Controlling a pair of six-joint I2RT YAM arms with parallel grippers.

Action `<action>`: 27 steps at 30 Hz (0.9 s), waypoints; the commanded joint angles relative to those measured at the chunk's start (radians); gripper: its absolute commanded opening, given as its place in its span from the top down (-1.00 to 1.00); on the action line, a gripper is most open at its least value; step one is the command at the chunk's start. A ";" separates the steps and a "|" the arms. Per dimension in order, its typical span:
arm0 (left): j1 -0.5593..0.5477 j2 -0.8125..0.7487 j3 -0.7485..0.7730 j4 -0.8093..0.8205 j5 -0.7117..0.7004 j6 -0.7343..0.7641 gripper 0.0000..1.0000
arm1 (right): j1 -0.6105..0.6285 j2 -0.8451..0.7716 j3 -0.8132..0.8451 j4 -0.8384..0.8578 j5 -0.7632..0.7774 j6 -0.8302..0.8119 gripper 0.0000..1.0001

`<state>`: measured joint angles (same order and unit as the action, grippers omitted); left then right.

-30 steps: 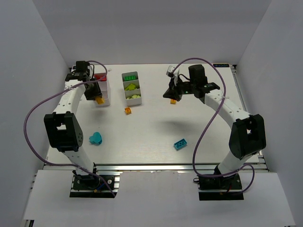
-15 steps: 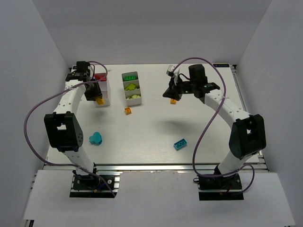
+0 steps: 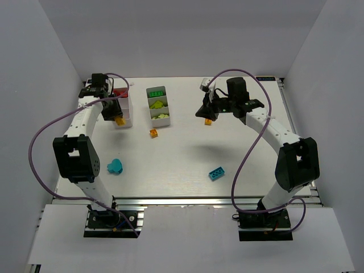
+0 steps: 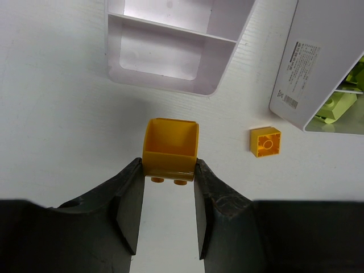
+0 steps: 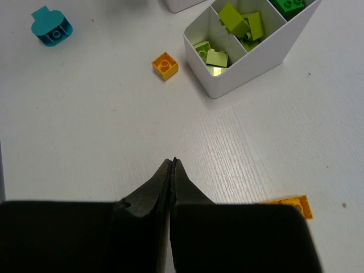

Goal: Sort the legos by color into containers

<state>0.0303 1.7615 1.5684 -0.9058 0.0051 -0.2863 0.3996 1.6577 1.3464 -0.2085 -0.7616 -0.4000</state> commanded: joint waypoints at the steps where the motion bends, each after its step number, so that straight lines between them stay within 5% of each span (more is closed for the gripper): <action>1: -0.003 -0.073 0.008 0.048 -0.014 -0.002 1.00 | 0.001 -0.013 0.028 0.029 -0.008 0.006 1.00; 14: -0.003 0.012 0.197 0.137 -0.086 -0.017 1.00 | -0.002 -0.039 -0.003 0.031 -0.004 0.000 1.00; 27: -0.003 0.075 0.147 0.220 -0.083 -0.001 1.00 | -0.018 -0.029 0.003 0.032 -0.008 -0.002 1.00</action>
<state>0.0303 1.8511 1.7271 -0.7338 -0.0700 -0.2958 0.3874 1.6577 1.3445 -0.2073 -0.7612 -0.4000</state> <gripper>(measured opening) 0.461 0.009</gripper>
